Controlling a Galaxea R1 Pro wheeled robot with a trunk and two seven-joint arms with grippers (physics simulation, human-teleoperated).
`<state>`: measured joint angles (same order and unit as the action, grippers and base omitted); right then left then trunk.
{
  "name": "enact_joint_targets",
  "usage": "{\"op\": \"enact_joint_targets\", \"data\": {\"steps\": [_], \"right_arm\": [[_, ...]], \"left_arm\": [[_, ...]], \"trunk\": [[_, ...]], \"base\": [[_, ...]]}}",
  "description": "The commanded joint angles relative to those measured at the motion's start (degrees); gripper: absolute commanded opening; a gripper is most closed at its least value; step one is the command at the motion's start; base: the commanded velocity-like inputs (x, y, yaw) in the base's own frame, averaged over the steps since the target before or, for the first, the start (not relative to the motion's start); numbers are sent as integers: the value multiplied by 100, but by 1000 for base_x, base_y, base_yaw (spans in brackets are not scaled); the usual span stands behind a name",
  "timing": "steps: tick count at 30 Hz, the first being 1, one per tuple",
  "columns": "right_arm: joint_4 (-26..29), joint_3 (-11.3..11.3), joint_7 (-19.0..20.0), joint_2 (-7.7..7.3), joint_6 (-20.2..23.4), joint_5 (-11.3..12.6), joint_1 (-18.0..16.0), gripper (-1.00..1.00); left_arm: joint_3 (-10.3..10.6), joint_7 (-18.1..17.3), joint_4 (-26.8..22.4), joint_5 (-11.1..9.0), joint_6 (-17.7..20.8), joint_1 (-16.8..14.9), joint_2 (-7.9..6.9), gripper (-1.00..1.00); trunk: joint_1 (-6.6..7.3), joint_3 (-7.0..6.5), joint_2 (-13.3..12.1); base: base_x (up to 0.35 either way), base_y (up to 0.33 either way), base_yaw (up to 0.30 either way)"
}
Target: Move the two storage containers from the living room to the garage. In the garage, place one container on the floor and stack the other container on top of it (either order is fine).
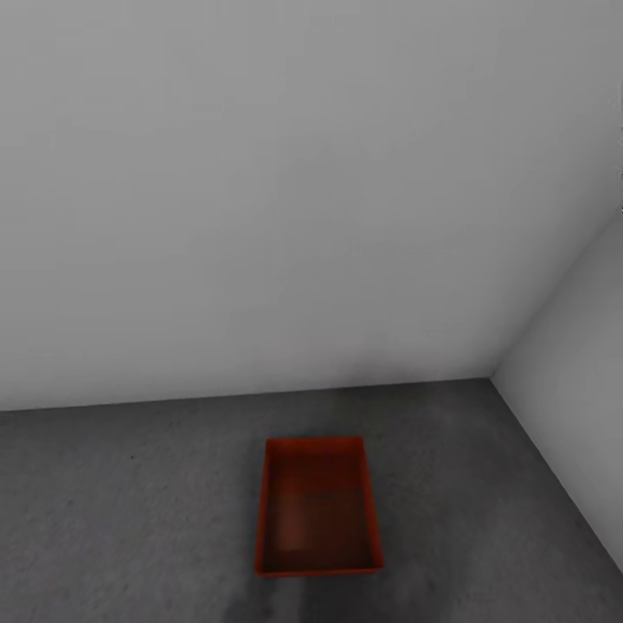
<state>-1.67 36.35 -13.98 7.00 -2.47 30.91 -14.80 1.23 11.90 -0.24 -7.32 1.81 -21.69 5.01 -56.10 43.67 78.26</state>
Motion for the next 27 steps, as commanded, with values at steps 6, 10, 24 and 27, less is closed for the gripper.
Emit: {"op": "enact_joint_targets", "data": {"steps": [6, 10, 24, 27], "right_arm": [[-18, 47, -7, 4, -27, 55, -6, 100], [-18, 47, -7, 4, -29, 55, -4, 100], [-18, 47, -2, -8, -34, 55, -6, 100], [-18, 47, -1, -3, -33, 55, -6, 100]], "left_arm": [[17, 14, -3, -43, 14, -2, 0, 100], [17, 14, -3, -42, 13, -2, 0, 100], [17, 14, -3, -50, 13, -2, 0, 100], [17, 14, -3, -46, 13, -2, 2, 100]], "trunk": [[0, -51, 2], [0, -87, 2], [0, -213, 2], [0, -240, 2]], "base": [[0, 0, 0], [0, 0, 0], [0, 0, 0], [0, 0, 0]]}}
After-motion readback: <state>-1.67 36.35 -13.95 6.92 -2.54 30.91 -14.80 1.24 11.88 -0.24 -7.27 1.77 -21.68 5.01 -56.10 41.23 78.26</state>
